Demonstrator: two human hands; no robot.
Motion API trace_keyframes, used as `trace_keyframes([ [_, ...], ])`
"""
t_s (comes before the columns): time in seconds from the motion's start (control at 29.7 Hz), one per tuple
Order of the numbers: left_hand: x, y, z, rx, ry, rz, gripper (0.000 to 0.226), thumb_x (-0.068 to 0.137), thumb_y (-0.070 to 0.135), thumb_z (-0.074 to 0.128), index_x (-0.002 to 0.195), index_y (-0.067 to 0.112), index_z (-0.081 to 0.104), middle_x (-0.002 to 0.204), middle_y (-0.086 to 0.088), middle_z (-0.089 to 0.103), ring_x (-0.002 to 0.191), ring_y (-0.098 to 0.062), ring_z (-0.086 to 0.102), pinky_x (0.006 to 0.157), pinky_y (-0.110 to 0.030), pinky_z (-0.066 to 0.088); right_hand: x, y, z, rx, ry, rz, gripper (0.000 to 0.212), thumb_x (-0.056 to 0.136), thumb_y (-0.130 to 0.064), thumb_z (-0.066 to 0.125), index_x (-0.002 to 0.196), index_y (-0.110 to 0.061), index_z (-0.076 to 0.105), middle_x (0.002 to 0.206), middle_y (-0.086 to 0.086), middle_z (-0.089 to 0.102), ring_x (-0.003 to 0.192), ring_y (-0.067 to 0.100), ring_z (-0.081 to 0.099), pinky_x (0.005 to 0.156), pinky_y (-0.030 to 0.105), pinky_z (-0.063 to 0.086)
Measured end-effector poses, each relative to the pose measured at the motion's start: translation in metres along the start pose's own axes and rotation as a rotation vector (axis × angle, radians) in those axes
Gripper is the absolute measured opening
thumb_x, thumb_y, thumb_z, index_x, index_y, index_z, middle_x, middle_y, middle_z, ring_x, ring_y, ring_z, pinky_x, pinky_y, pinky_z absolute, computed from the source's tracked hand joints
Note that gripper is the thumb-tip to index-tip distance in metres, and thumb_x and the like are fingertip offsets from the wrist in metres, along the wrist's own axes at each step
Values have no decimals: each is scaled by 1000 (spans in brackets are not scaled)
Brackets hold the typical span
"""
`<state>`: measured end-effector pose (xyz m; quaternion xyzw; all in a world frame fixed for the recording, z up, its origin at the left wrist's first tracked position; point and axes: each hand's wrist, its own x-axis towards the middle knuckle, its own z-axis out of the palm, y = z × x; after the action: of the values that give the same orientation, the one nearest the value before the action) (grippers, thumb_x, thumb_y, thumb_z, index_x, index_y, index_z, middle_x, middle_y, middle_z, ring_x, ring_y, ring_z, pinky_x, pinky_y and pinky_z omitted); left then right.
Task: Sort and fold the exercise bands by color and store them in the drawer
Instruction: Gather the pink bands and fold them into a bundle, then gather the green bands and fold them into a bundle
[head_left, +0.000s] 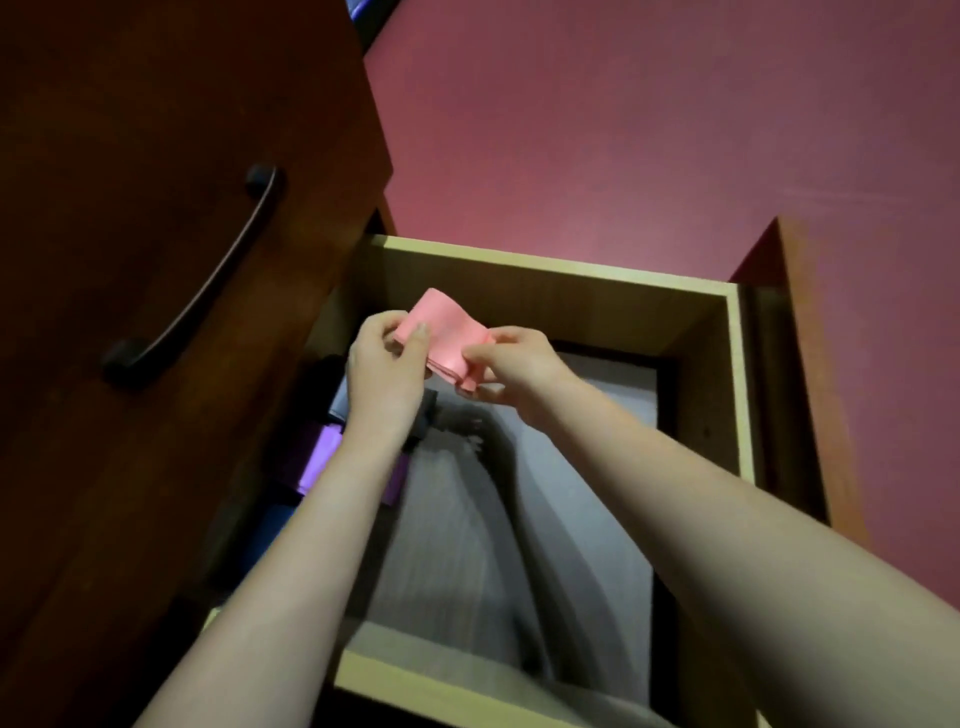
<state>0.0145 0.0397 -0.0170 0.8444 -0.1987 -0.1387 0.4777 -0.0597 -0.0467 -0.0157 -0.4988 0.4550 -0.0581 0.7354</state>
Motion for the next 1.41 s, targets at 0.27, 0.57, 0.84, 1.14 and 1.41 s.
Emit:
trace_keyframes([
  [0.27,33,-18,-9,377,-126,125,58,95,20,41,145,9,14,147,-15,33,135,-27,33,96,-21,23,74,3,50,-125,36,-74,30,81,7,56,111,3,58,84,12,57,75,24,58,77,37,57],
  [0.57,61,-58,-4,1053,-329,124,32,93,20,37,110,-4,51,123,-24,48,118,-39,42,100,-43,30,105,23,69,-582,107,-180,10,81,-16,64,87,-9,61,101,17,64,100,33,62,77,33,49],
  [0.84,18,-1,13,893,-258,234,32,92,22,38,120,14,52,124,-11,55,116,-30,48,93,-40,37,54,10,18,-476,57,-169,44,88,-20,50,130,-7,41,128,17,52,108,30,56,93,43,48],
  [1.14,-107,128,75,25,-429,360,34,82,-3,44,109,9,61,99,-9,65,96,-22,59,70,-20,40,-104,-31,-118,-257,225,-616,34,79,11,38,96,-6,63,76,-7,56,71,-1,54,63,5,43],
  [1.41,-219,133,194,323,-830,363,34,85,4,39,109,13,62,111,-17,64,104,-34,58,86,-37,46,-181,78,-287,-253,489,-279,23,85,8,50,81,-14,57,70,5,55,41,-3,53,46,11,44],
])
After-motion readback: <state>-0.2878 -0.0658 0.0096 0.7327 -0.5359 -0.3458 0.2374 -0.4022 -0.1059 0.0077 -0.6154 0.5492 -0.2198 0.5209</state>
